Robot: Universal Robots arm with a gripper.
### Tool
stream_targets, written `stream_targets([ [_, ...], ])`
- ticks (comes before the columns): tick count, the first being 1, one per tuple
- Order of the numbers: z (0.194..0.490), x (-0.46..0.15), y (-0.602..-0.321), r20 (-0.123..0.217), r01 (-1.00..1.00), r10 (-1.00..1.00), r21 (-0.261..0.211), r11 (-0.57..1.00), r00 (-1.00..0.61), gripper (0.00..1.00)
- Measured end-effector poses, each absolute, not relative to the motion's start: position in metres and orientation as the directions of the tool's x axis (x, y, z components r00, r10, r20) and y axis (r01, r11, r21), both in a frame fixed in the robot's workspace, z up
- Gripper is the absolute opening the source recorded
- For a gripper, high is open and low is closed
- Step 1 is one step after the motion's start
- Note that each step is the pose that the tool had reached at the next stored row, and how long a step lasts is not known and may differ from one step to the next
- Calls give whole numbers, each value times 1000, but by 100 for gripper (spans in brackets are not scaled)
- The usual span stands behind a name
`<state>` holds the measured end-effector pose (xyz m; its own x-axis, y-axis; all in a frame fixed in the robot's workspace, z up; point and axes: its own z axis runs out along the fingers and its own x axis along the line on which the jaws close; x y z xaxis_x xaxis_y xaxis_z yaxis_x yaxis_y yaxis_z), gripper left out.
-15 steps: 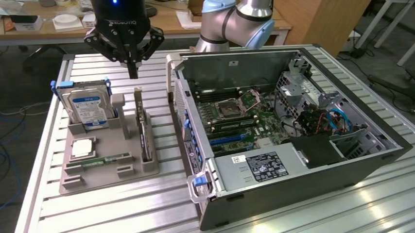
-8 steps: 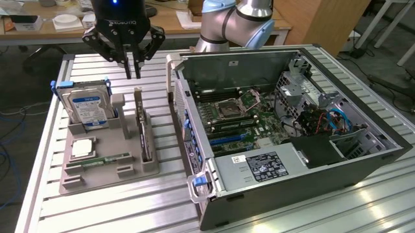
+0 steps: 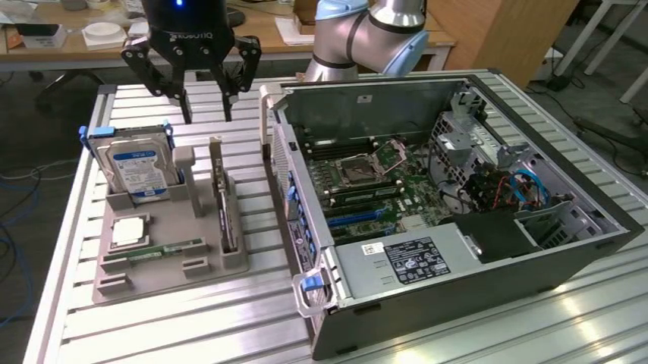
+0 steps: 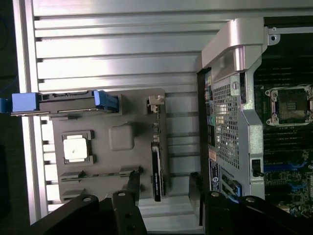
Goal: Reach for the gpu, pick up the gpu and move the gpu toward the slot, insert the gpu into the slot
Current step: 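Pick up the gpu and move the gpu toward the slot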
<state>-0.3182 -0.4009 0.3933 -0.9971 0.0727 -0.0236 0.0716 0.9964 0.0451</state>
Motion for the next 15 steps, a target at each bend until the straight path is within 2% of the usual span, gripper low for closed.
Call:
stream_targets([
  [1, 393, -318, -401, -24, 63, 64, 45, 997, -998, 47],
  [2, 393, -318, -401, -23, 47, 48, 45, 998, -999, 53],
  [8, 387, -318, -401, -20, -49, -48, 45, 998, -999, 53],
  [15, 374, -318, -409, -20, -54, -53, 45, 998, -998, 53],
])
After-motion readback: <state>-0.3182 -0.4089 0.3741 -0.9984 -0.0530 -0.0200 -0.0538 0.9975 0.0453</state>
